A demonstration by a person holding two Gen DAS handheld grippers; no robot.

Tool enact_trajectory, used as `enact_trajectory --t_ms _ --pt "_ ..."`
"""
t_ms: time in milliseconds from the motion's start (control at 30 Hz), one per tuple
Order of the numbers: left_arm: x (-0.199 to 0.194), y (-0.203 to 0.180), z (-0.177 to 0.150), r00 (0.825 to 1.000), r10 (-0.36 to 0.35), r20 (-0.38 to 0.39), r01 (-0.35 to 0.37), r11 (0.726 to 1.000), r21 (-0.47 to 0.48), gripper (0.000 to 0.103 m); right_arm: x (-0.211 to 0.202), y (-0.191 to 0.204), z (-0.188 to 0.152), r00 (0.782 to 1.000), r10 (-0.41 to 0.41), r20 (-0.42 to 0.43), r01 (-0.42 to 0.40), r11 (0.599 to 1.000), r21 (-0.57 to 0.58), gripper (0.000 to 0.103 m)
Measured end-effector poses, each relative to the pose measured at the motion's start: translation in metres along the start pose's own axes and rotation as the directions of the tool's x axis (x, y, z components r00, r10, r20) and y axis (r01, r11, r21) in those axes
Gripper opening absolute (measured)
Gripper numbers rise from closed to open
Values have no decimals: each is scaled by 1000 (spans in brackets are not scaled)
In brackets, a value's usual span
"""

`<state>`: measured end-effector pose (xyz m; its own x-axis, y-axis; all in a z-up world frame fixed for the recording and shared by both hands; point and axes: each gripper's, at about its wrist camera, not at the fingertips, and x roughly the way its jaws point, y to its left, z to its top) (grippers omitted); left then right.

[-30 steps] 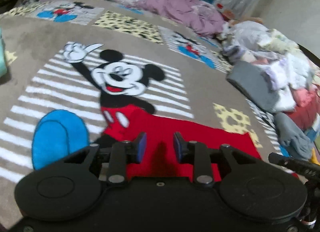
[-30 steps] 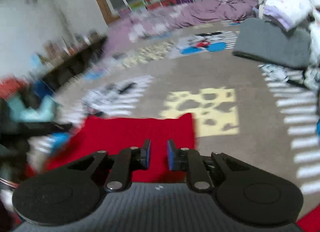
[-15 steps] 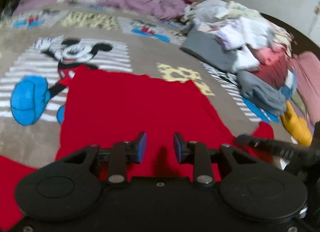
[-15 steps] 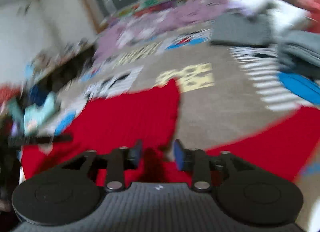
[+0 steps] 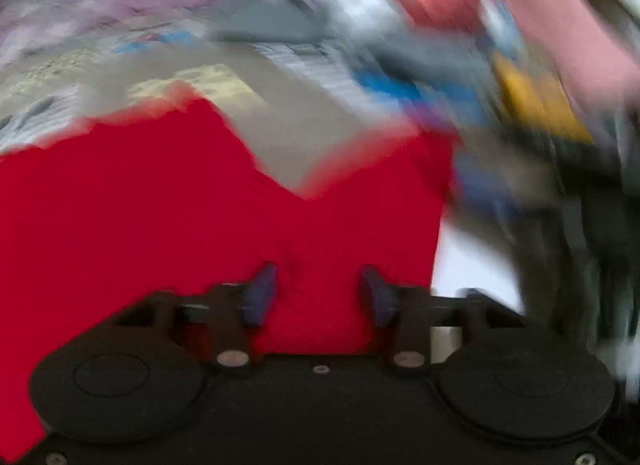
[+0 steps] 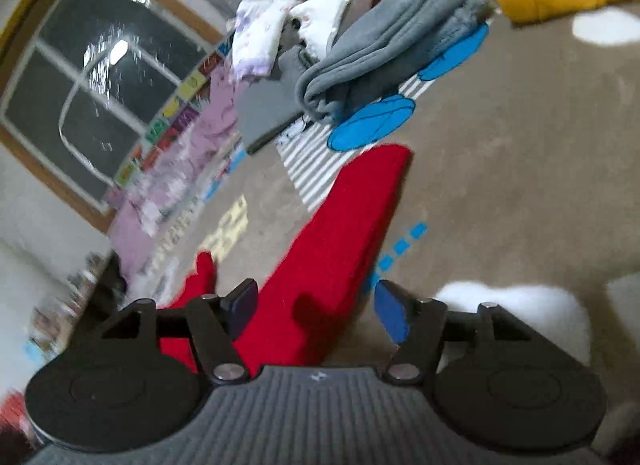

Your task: Fold clothes

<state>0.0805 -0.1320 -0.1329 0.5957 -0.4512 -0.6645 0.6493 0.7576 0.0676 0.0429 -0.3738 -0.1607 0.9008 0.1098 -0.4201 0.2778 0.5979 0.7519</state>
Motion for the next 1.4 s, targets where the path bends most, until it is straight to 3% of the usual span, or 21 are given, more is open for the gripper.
enact_trajectory --t_ms 67,133,200,233,267,333,400,467,500,633,667,800,867,933,1000,1100,1167,1233,1267,1300,1400 --pt "-8 -11 0 999 36 15 -37 998 47 52 5 -5 5 1000 28 2 -28 999 21 65" --pt "-19 -5 2 998 20 60 -21 1000 16 52 12 -8 11 999 47 6 -47 998 29 63" --pt "-24 -4 6 993 54 108 -55 998 14 52 18 -10 16 998 53 13 -54 998 38 51" --pt "-23 -5 10 990 72 119 -74 997 19 52 21 -13 17 998 55 10 -56 997 44 26" --pt "-20 -6 14 988 89 129 -92 995 24 52 22 -17 17 998 58 5 -58 996 61 10" --pt "-10 -11 21 986 88 138 -90 996 14 52 16 -21 18 998 65 18 -66 995 80 10" --pt "7 -18 23 997 31 64 -31 999 6 50 3 -22 18 996 72 47 -76 993 90 10" --pt "16 -33 18 999 -17 28 16 999 45 50 -9 -27 18 996 64 61 -70 992 102 10" --pt "14 -40 16 999 -7 39 3 996 85 49 -15 -30 18 996 55 64 -62 992 109 10" --pt "-1 -30 10 995 3 95 0 999 -40 48 -24 -45 20 997 -18 71 8 990 140 11" --pt "-1 -26 7 996 9 88 -3 998 -70 47 -27 -46 20 995 -42 88 29 990 139 14" --pt "-6 -31 5 998 -18 52 18 1000 12 48 -41 -42 24 978 -109 176 94 991 94 25" --pt "-20 -20 8 996 -45 74 48 998 -30 49 -45 -39 25 973 -91 211 78 995 69 33" --pt "-37 6 3 996 5 93 6 992 -122 51 -41 -34 23 980 -18 200 9 999 44 37" --pt "-54 33 -3 992 63 107 -38 975 -217 51 -33 -23 17 985 47 166 -49 999 7 41" --pt "-80 74 -12 982 150 116 -100 929 -357 51 -20 -2 5 987 142 78 -137 988 -67 41" --pt "-100 115 -29 964 246 104 -164 852 -498 51 -11 17 -5 974 225 -4 -224 966 -131 41" --pt "-117 151 -53 952 291 96 -179 782 -597 51 -3 41 -20 952 291 -94 -305 928 -214 41" --pt "-122 161 -63 950 297 93 -179 765 -619 51 -2 54 -29 940 313 -137 -339 905 -258 41" --pt "-126 170 -73 949 301 89 -178 750 -637 51 -1 66 -37 927 329 -179 -370 880 -299 41" --pt "-122 170 -91 957 290 -18 -247 780 -575 51 4 106 -78 880 334 -339 -463 764 -448 41"
